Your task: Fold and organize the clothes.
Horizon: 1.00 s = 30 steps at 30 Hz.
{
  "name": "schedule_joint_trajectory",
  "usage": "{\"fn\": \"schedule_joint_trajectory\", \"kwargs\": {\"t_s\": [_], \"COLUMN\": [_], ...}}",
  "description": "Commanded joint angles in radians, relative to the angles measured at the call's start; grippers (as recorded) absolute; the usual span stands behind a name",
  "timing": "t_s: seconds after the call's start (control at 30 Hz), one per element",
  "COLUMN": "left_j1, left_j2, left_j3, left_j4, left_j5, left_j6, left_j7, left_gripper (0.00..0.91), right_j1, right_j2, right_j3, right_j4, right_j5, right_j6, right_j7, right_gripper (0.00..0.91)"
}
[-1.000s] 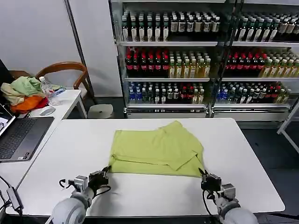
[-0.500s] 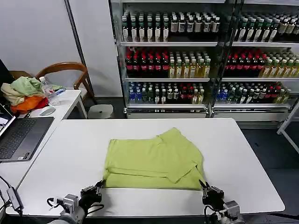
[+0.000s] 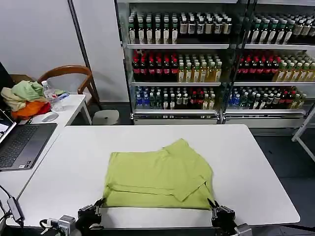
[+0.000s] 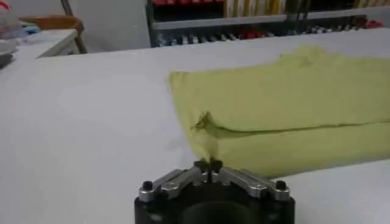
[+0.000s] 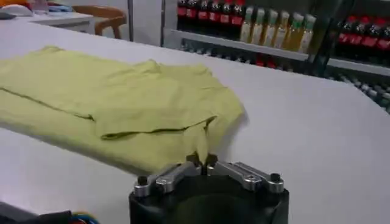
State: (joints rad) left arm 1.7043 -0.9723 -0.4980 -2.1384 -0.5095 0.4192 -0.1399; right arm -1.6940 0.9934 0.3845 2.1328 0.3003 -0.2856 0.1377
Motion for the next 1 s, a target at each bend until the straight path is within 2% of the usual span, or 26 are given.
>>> {"fn": "schedule_joint_trajectory", "kwargs": {"t_s": [0.03,0.2,0.33,0.43,0.47,0.57,0.6,0.67,0.8,1.0], "left_j1": [0.039,0.013,-0.065,-0.174,-0.230,-0.339,-0.369,-0.455,-0.581,-0.730], "left_j2": [-0.004,0.022,0.053,0.064,0.066,0.067,0.067,0.064,0.059,0.056], "left_j3": [-0.028,-0.074,-0.085,-0.048,-0.026,0.016,0.025,0.053,0.125,0.196], "left_j4": [-0.061,-0.102,-0.083,0.017,0.064,0.136,0.155,0.205,0.302,0.461], "left_j5": [0.016,-0.037,-0.058,-0.057,-0.075,-0.095,-0.096,-0.108,-0.179,-0.195], "left_j6": [0.007,0.008,-0.012,-0.028,-0.028,-0.026,-0.027,-0.026,-0.009,-0.005], "left_j7": [-0.025,-0.027,-0.020,-0.018,-0.011,0.009,0.019,0.043,0.048,0.052], "left_gripper": [0.907,0.907,0.907,0.907,0.907,0.907,0.907,0.907,0.907,0.907], "right_j1": [-0.019,-0.022,0.048,0.219,0.310,0.482,0.493,0.620,0.824,1.010], "right_j2": [-0.009,-0.027,-0.035,-0.031,-0.029,-0.015,-0.014,0.020,0.064,0.160], "right_j3": [0.021,0.075,0.105,0.075,0.047,-0.033,-0.038,-0.107,-0.187,-0.275], "right_j4": [0.021,0.081,0.105,0.030,-0.014,-0.104,-0.119,-0.224,-0.361,-0.584], "right_j5": [-0.012,0.023,0.065,0.115,0.129,0.193,0.201,0.257,0.274,0.283], "right_j6": [0.002,-0.013,-0.034,-0.083,-0.125,-0.171,-0.175,-0.189,-0.211,-0.248], "right_j7": [0.003,-0.001,0.000,0.015,0.019,0.040,0.043,0.068,0.077,0.075], "right_gripper": [0.907,0.907,0.907,0.907,0.907,0.907,0.907,0.907,0.907,0.907]}}
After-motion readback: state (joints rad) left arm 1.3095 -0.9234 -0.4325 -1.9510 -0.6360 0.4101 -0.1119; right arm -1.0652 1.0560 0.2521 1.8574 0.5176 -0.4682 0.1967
